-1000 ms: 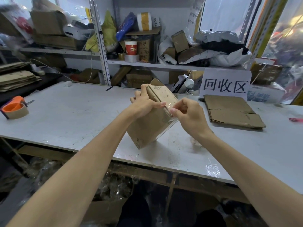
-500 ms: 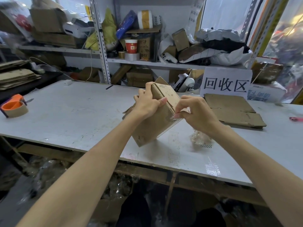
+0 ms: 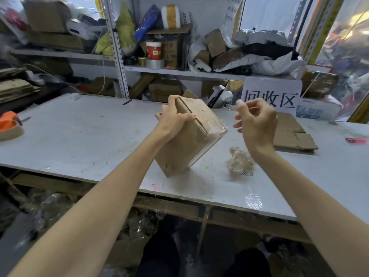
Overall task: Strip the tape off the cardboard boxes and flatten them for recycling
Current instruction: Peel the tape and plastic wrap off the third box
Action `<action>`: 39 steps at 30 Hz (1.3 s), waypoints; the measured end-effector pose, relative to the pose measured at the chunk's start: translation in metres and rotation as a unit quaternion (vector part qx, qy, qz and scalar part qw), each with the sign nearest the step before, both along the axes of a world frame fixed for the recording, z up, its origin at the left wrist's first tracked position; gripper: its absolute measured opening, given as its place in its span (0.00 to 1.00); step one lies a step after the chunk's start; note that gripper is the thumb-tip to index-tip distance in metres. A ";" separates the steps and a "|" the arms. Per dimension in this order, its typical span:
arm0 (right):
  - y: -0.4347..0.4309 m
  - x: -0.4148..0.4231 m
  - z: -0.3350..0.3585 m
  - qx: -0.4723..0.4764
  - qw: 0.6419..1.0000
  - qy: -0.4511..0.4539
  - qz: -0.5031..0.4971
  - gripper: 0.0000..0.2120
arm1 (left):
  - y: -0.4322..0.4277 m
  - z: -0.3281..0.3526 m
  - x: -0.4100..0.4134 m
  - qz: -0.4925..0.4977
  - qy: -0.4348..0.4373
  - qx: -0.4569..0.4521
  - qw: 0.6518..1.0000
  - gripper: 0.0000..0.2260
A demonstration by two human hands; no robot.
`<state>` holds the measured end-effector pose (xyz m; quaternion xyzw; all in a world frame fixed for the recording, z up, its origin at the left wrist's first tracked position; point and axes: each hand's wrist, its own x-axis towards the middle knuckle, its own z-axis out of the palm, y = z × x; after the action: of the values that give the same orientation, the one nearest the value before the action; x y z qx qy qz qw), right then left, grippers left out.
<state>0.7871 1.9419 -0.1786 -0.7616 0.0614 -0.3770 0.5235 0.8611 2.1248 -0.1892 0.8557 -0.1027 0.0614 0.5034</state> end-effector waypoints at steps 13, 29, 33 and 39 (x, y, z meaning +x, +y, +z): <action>0.001 0.003 0.000 -0.017 0.951 0.273 0.146 0.05 | -0.010 0.002 -0.013 -0.030 -0.024 0.020 0.999 0.26; 0.001 0.001 -0.012 -0.425 0.887 0.178 0.017 0.07 | -0.024 0.003 -0.019 -0.015 -0.030 0.045 0.998 0.27; 0.006 0.000 -0.028 -0.167 0.971 0.169 0.013 0.11 | -0.016 0.000 -0.017 -0.010 -0.029 0.016 0.999 0.27; 0.009 0.002 -0.031 0.121 0.969 0.196 0.091 0.12 | -0.002 -0.005 -0.014 -0.019 -0.024 0.005 1.000 0.26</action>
<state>0.7896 1.9511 -0.2100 -0.7539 0.1382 -0.1613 0.6217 0.8475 2.1227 -0.1937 0.8543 -0.1311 0.0718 0.4978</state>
